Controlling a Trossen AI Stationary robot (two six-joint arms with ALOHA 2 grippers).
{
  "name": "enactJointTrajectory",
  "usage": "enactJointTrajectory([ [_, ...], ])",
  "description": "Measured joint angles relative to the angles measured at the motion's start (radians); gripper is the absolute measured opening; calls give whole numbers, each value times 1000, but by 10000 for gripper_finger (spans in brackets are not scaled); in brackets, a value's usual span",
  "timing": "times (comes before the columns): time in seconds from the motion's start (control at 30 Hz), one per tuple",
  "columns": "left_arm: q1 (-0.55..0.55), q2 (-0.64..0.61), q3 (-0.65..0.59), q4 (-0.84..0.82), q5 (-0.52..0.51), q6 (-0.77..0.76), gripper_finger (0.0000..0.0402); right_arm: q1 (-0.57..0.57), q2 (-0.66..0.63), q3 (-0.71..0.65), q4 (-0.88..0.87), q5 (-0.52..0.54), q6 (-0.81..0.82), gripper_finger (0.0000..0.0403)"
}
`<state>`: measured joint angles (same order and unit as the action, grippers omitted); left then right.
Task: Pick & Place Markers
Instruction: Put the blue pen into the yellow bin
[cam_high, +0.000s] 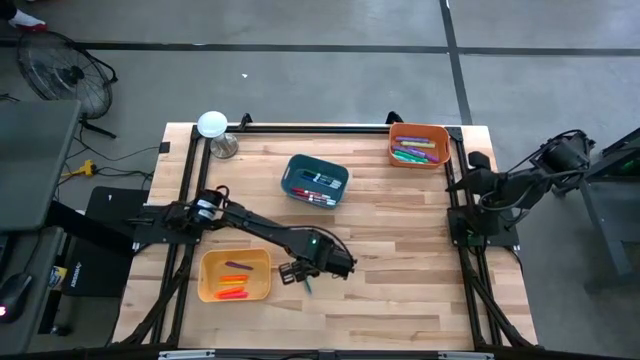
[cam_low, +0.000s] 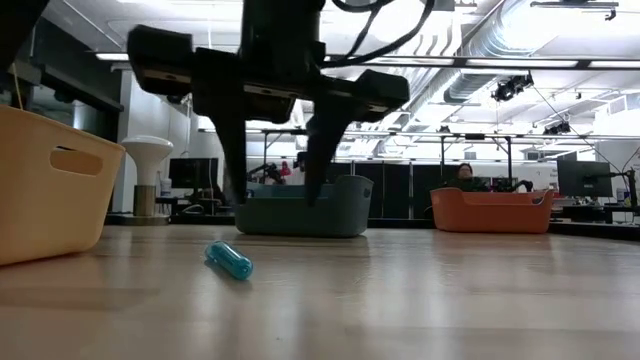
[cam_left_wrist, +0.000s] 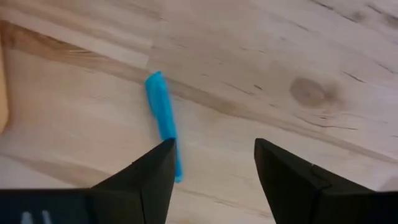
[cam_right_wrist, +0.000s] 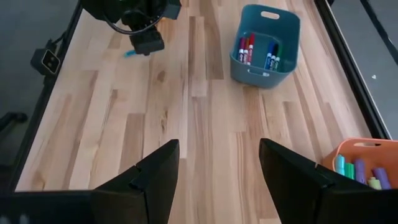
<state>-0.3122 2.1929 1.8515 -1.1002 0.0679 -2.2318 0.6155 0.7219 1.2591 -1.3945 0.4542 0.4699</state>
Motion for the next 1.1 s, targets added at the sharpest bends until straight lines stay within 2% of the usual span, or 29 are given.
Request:
enactJointTrajectory([
  [0.13,-1,0,0,-2,2,-10,217,0,-3,0,0,2,-1,211],
  [0.47,-60,0,-1,-39,32,-169,217,0,-3,0,-8,-11,-8,211],
  [1.1,-47,-6,-187,197,30,-158,217,0,-3,0,-54,-53,-52,211],
])
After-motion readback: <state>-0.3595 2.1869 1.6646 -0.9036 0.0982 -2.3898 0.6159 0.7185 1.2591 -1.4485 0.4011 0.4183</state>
